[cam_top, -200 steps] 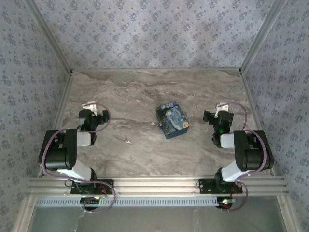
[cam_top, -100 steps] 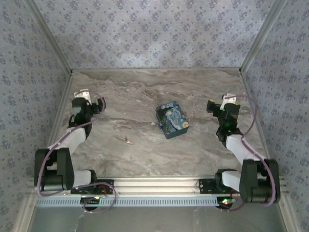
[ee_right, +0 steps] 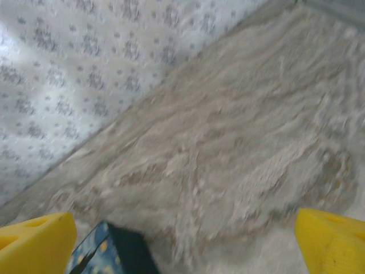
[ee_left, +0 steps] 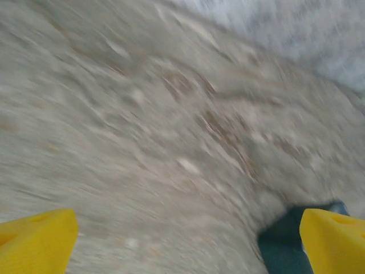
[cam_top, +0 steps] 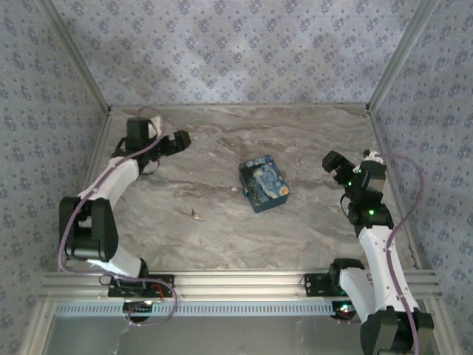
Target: Unlock a padlock with a key
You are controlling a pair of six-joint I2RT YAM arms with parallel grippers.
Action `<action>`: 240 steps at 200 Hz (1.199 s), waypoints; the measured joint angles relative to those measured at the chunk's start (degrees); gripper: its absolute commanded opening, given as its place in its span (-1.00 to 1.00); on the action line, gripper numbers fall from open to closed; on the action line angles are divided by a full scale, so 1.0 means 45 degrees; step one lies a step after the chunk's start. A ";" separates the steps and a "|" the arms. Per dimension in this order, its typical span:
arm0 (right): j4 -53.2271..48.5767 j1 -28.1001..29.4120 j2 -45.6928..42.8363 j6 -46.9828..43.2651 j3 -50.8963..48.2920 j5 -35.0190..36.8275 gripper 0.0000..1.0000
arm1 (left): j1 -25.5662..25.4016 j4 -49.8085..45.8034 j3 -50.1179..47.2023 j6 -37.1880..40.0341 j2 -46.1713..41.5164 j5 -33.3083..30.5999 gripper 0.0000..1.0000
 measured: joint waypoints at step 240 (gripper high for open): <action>0.0063 0.5882 0.0355 0.4410 -0.3653 -0.1370 0.79 | -0.5348 -0.3968 0.6373 0.1190 0.6989 0.3458 0.57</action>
